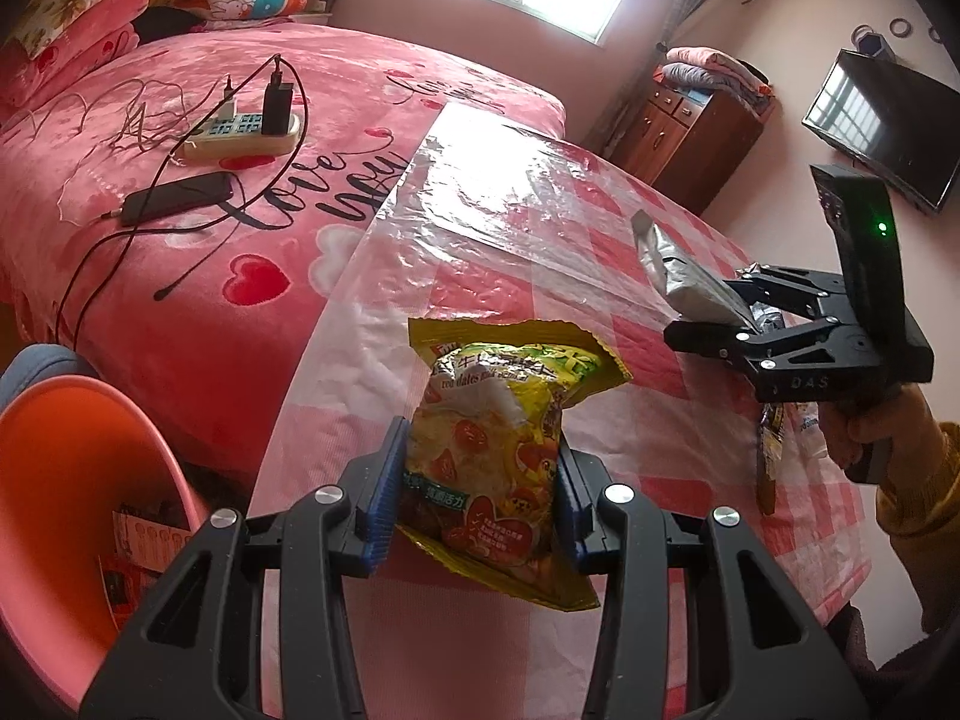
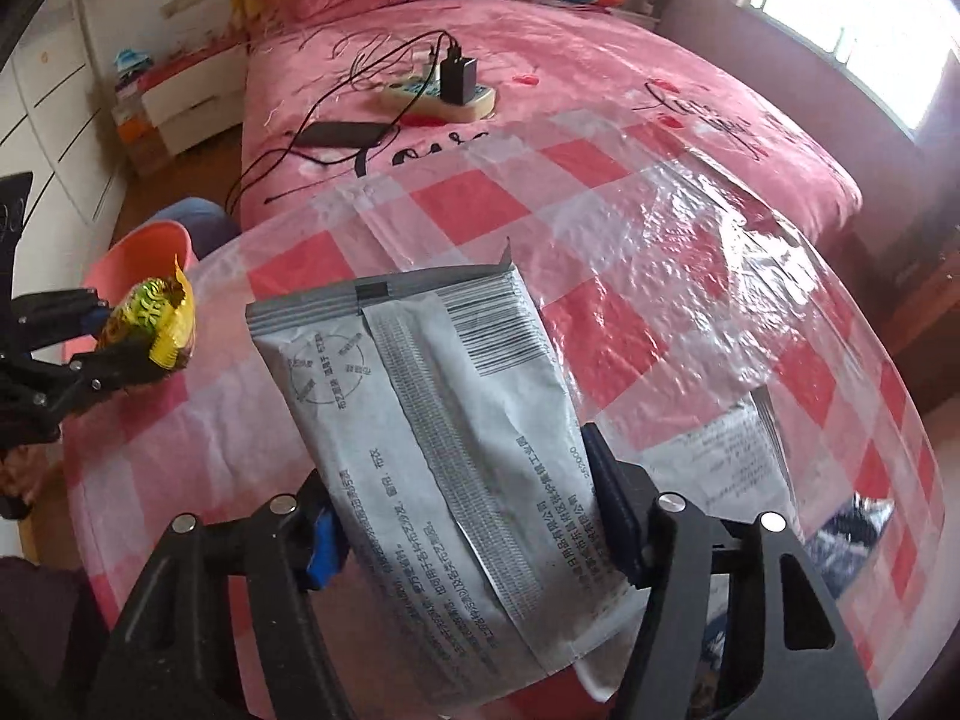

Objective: Collect trash
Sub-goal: 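Carry the snack bag with left tool while right tool carries the packet to bin, then open the left tool over the bin while right tool releases the white packet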

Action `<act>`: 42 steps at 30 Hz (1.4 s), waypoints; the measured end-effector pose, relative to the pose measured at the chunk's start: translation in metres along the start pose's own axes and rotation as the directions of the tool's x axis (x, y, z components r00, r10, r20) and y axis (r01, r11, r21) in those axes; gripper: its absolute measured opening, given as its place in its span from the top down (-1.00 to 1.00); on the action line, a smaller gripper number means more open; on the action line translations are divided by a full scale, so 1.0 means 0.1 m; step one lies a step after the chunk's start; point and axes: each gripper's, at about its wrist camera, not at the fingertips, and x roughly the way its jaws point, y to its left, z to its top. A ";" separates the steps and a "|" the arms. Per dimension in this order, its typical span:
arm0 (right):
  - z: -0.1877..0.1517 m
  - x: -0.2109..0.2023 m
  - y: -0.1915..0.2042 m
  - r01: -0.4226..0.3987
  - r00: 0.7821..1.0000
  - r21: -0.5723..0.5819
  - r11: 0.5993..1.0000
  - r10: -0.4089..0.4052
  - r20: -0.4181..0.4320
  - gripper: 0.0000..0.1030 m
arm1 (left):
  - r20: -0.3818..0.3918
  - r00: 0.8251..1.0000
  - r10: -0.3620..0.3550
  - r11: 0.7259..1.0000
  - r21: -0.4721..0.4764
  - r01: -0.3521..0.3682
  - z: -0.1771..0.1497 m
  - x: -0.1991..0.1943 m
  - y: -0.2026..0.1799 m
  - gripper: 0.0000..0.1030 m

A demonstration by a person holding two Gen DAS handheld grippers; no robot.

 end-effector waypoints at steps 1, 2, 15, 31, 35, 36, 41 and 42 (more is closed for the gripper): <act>-0.01 -0.02 0.02 0.002 1.000 0.009 1.000 -0.002 0.005 -0.28 | 0.001 1.000 0.001 1.000 -0.002 -0.001 -0.01 -0.01 0.00 0.13; -0.02 -0.04 0.03 0.005 1.000 0.017 1.000 -0.006 0.009 -0.28 | 0.002 1.000 0.001 1.000 -0.004 -0.001 -0.02 -0.02 0.01 0.13; 0.17 -0.36 0.46 -0.061 0.995 0.103 0.993 0.053 0.080 -0.28 | 0.070 0.997 0.022 0.999 -0.038 -0.020 -0.09 -0.39 0.25 0.13; 0.96 -0.16 1.94 -0.329 0.937 -0.014 0.944 0.329 0.117 -0.29 | 0.057 0.972 0.226 0.942 -0.267 -0.204 -0.61 -0.80 1.46 0.13; 1.12 0.07 2.27 -0.396 0.914 -0.011 0.918 0.395 0.090 -0.30 | 0.020 0.965 0.262 0.912 -0.332 -0.241 -0.75 -0.74 1.76 0.09; 1.15 0.14 2.36 -0.412 0.908 -0.008 0.911 0.411 0.083 -0.31 | 0.012 0.962 0.273 0.904 -0.345 -0.252 -0.78 -0.73 1.81 0.01; 1.22 0.41 2.64 -0.474 0.880 0.026 0.880 0.472 0.059 -0.53 | 0.003 0.942 0.335 0.865 -0.397 -0.306 -0.89 -0.79 2.02 -0.45; 1.23 0.47 2.66 -0.485 0.874 0.048 0.873 0.482 0.052 -0.64 | 0.002 0.939 0.343 0.861 -0.401 -0.314 -0.91 -0.82 2.05 -0.50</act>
